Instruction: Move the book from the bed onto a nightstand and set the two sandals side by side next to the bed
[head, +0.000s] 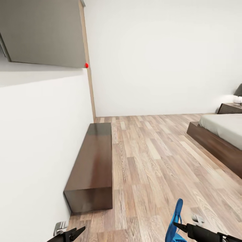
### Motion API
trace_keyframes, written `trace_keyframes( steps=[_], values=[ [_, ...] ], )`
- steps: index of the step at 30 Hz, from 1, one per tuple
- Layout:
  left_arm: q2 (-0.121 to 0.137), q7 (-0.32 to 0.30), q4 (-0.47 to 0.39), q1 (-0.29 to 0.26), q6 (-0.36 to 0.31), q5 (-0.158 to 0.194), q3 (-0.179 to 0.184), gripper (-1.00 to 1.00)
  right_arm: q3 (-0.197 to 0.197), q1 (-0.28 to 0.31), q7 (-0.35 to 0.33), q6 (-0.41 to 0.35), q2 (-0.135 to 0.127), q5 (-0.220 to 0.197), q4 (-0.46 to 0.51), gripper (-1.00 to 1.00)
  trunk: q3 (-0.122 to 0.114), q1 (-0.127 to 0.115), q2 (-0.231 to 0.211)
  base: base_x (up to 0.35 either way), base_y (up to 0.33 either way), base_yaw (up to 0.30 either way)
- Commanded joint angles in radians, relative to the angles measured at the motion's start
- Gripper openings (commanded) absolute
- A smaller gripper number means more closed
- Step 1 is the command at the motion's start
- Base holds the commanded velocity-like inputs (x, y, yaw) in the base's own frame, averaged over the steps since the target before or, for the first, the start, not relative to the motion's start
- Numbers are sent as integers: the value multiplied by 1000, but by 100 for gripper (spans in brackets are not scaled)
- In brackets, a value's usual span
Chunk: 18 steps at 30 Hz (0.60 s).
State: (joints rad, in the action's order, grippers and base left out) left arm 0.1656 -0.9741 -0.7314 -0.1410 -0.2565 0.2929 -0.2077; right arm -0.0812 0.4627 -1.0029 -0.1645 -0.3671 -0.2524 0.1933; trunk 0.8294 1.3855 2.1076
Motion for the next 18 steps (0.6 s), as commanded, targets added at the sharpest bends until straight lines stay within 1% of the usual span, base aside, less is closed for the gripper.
trace_keyframes(
  steps=[1,8,18],
  values=[
    [0,-3,0,0,-10,6,-1,100,-9,1,-3,-10,0,1,0,-100,1,0,0,0,0,-282],
    [0,-3,0,0,-10,6,-1,100,-9,1,-3,-10,0,1,0,-100,3,0,0,0,0,-273],
    [0,-3,0,0,-10,6,-1,100,-9,1,-3,-10,0,1,0,-100,15,0,0,0,0,-164]
  ],
)
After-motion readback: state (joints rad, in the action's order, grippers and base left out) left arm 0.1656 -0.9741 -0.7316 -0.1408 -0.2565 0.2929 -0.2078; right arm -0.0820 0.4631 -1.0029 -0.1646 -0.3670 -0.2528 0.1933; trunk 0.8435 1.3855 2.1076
